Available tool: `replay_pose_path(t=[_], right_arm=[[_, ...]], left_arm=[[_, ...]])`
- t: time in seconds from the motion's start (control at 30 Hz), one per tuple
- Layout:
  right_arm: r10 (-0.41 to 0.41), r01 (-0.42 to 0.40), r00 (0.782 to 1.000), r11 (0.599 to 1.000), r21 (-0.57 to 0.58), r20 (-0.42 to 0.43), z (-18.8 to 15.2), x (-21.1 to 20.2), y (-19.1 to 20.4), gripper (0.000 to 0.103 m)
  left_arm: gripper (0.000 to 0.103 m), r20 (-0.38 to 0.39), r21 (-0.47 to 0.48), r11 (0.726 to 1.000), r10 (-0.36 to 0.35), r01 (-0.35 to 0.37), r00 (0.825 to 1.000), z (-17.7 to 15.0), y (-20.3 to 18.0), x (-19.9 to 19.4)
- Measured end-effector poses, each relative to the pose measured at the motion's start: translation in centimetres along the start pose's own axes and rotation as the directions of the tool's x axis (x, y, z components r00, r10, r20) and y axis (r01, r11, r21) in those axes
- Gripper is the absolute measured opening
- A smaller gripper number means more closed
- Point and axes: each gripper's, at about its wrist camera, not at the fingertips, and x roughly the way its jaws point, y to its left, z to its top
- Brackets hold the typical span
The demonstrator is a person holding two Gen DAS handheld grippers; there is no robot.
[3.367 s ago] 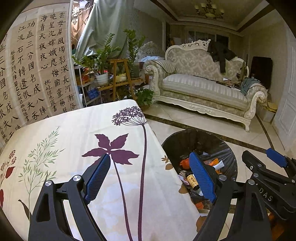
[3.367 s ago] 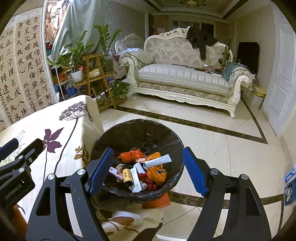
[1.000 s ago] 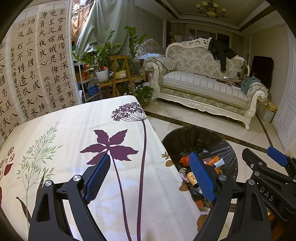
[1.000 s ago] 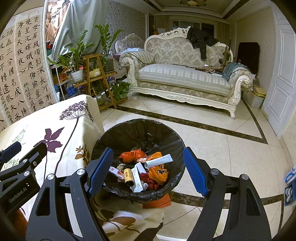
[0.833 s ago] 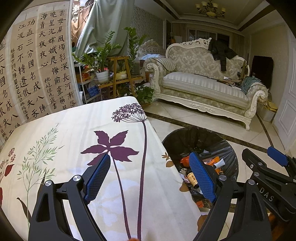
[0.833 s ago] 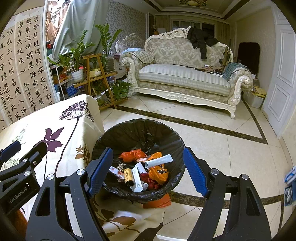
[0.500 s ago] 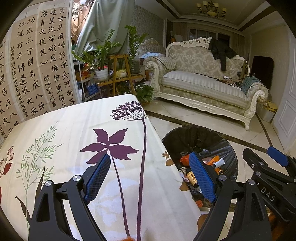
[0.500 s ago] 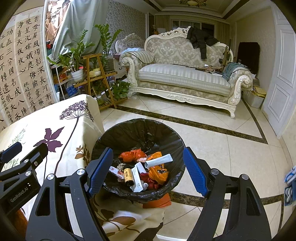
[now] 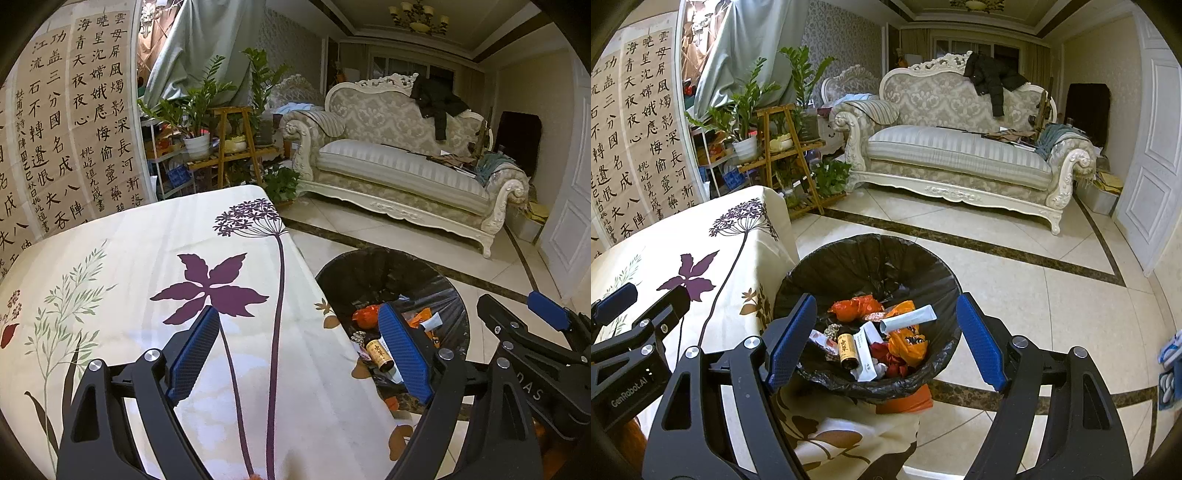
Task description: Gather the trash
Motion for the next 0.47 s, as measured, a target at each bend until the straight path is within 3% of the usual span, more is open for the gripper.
replay_pose_path(t=[0.27, 0.47], right_arm=[[0.009, -0.009, 1.000, 1.000, -0.011, -0.008, -0.2, 0.3, 0.7, 0.076], [0.055, -0.056, 0.998, 0.997, -0.055, -0.023, 0.2, 1.4, 3.2, 0.076]], left_arm=[[0.085, -0.004, -0.007, 1.000, 0.025, -0.025, 1.000, 0.2, 0.4, 0.2], [0.085, -0.045, -0.045, 0.996, 0.079, -0.081, 0.996, 0.3, 3.9, 1.0]])
